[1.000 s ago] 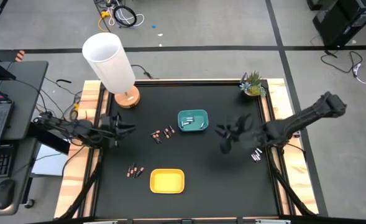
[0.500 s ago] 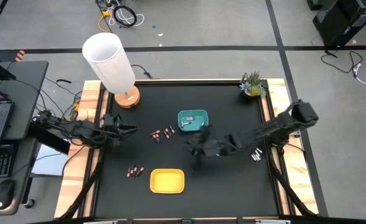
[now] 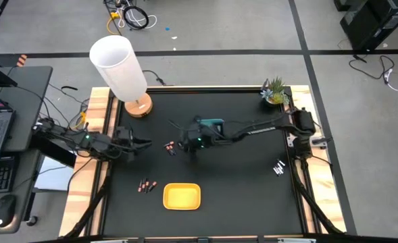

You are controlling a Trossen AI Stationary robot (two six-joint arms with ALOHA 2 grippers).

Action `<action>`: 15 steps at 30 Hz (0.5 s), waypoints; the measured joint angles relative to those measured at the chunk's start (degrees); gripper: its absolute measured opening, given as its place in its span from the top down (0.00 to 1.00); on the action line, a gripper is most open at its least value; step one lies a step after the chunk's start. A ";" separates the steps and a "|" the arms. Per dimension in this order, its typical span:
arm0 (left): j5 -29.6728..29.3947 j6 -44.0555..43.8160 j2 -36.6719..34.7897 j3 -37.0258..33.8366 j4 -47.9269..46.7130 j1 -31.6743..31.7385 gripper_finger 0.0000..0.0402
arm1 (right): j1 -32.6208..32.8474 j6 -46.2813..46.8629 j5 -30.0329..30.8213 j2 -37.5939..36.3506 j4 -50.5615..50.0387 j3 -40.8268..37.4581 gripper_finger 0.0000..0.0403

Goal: Sort batteries
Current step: Put the black battery into the yellow bin

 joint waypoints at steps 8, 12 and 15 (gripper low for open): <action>1.52 -4.10 3.99 0.14 -6.87 0.02 0.78 | -2.26 -11.47 2.71 2.11 -1.52 3.76 0.73; 4.61 -9.40 11.50 2.53 -13.83 0.13 0.79 | -1.82 -13.44 5.54 -1.11 -2.56 2.20 0.75; 6.47 -10.07 17.96 5.36 -14.51 0.15 0.80 | -0.80 -12.27 7.62 -3.55 -0.95 -2.86 0.77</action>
